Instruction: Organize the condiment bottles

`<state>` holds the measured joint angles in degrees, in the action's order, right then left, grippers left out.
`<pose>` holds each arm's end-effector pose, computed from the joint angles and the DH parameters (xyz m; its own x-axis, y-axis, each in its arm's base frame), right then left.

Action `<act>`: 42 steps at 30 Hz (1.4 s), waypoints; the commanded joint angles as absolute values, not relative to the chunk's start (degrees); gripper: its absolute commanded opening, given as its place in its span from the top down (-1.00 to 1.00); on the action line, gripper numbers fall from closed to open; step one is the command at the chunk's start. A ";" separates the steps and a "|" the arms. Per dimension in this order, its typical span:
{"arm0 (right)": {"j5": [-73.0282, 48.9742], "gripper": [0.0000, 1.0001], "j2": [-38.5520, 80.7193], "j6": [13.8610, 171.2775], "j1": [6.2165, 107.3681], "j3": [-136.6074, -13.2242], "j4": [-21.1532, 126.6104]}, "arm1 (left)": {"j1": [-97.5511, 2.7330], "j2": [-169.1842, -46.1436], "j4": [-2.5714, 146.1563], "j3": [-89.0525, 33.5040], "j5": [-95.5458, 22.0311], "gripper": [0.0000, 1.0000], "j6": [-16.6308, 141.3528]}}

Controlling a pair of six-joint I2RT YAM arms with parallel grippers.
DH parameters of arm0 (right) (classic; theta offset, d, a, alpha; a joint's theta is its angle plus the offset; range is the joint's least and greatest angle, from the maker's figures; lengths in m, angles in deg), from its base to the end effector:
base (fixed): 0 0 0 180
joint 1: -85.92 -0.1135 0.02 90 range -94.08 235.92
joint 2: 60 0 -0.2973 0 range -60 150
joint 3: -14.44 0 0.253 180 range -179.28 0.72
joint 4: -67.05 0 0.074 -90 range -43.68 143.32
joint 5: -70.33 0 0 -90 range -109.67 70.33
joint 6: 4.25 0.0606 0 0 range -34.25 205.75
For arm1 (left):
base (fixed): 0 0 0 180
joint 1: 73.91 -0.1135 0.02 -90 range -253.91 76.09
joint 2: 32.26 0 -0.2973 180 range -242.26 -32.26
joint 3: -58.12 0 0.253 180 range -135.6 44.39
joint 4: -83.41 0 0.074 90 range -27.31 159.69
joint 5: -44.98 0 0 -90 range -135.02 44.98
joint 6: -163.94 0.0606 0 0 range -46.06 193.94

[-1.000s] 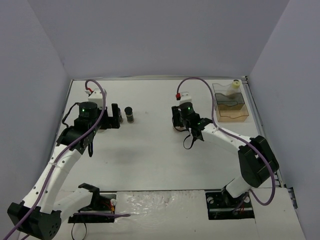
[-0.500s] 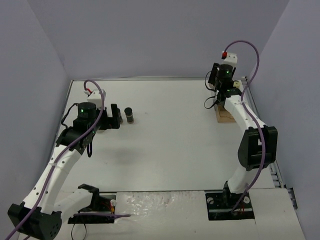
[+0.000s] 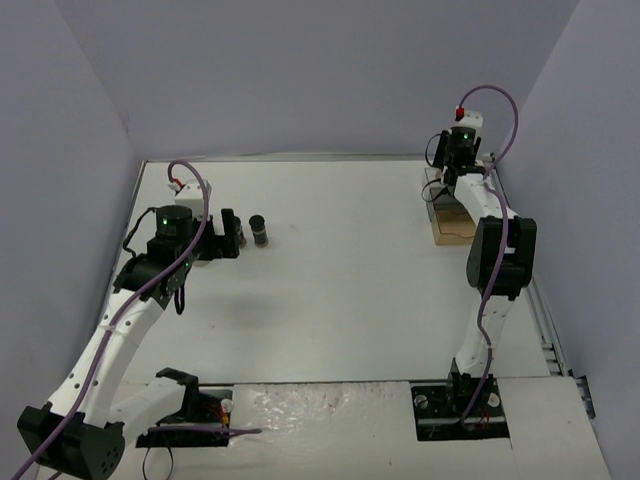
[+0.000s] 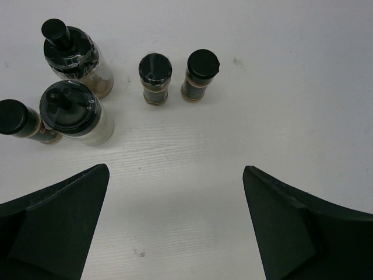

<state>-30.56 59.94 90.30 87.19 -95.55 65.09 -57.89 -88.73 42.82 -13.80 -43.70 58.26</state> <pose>0.5478 -0.0236 0.2999 -0.1893 0.0821 -0.9785 0.2223 0.9742 0.0388 0.2125 -0.0625 0.3716 -0.4731 -0.1453 -0.8689 0.1746 0.9513 -0.2541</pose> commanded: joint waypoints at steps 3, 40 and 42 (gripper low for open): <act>-27.49 0.68 61.44 87.10 87.62 -100.03 69.23 | -58.44 -88.51 46.31 -14.93 -43.61 -0.94 57.80; -9.52 -0.94 30.36 94.05 86.53 -82.75 60.98 | -58.97 -94.05 44.64 -16.66 -46.31 -0.94 52.76; -7.45 -0.98 25.06 95.86 86.14 -77.38 61.55 | -58.90 -95.42 44.77 -17.25 -46.10 -0.94 51.19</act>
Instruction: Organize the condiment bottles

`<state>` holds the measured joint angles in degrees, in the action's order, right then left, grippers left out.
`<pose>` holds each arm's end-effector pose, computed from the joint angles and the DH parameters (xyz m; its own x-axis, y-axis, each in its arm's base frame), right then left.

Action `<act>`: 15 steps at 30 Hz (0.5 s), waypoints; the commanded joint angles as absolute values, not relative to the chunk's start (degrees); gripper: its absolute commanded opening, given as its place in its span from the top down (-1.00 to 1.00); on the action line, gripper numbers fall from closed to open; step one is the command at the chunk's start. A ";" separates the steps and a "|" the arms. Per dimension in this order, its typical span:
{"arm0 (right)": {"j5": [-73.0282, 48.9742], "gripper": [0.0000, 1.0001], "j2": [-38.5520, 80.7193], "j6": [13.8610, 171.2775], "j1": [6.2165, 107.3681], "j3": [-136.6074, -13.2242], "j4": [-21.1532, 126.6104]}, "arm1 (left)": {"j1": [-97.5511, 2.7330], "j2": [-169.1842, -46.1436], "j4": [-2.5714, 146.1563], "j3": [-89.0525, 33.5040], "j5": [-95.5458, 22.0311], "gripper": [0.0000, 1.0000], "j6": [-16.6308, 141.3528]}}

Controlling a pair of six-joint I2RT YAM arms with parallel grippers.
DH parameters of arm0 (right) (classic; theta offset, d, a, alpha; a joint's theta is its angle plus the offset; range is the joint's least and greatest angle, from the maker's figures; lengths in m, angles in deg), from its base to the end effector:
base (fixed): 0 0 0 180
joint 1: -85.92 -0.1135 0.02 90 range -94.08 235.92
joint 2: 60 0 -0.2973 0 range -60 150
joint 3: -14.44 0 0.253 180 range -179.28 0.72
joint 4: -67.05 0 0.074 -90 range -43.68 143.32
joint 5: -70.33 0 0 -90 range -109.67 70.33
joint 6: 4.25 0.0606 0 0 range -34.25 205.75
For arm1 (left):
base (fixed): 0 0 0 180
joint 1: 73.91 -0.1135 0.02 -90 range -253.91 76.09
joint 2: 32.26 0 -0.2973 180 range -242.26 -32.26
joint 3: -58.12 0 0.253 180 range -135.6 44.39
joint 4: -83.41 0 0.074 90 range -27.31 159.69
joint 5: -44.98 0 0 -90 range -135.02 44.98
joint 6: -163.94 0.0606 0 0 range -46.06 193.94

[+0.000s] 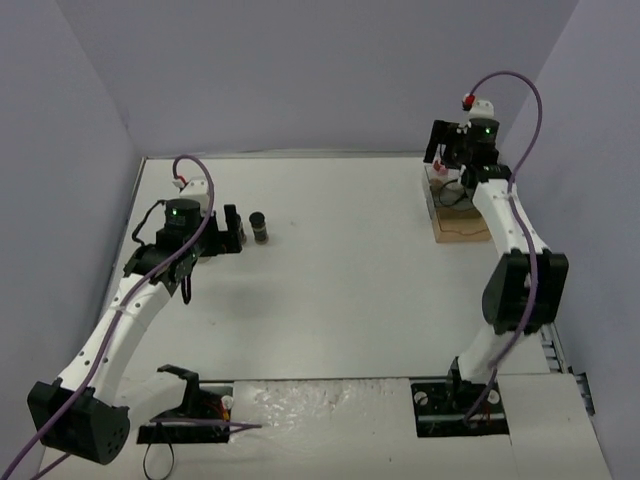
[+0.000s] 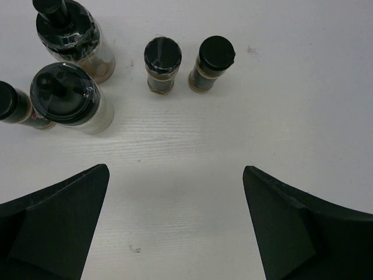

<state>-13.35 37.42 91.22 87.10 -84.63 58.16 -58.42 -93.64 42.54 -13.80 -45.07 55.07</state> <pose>0.4445 -0.0025 0.3987 -0.1339 0.0975 -0.9862 -0.0763 0.9912 0.1084 0.2337 -0.0647 0.3528 -0.5466 -0.1841 -0.8169 0.0946 0.9557 -0.2787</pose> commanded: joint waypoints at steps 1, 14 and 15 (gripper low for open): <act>-7.11 -0.98 21.91 96.82 85.24 -73.92 62.25 | -58.85 -96.08 45.02 -17.56 -45.80 -0.94 50.32; -7.58 -0.99 -1.23 105.32 75.90 -45.88 67.74 | -49.72 -114.95 42.51 -33.09 -56.61 -0.94 41.38; -7.23 -0.99 -1.86 105.39 75.86 -45.28 67.66 | -49.58 -116.87 42.68 -33.86 -56.70 -0.94 40.60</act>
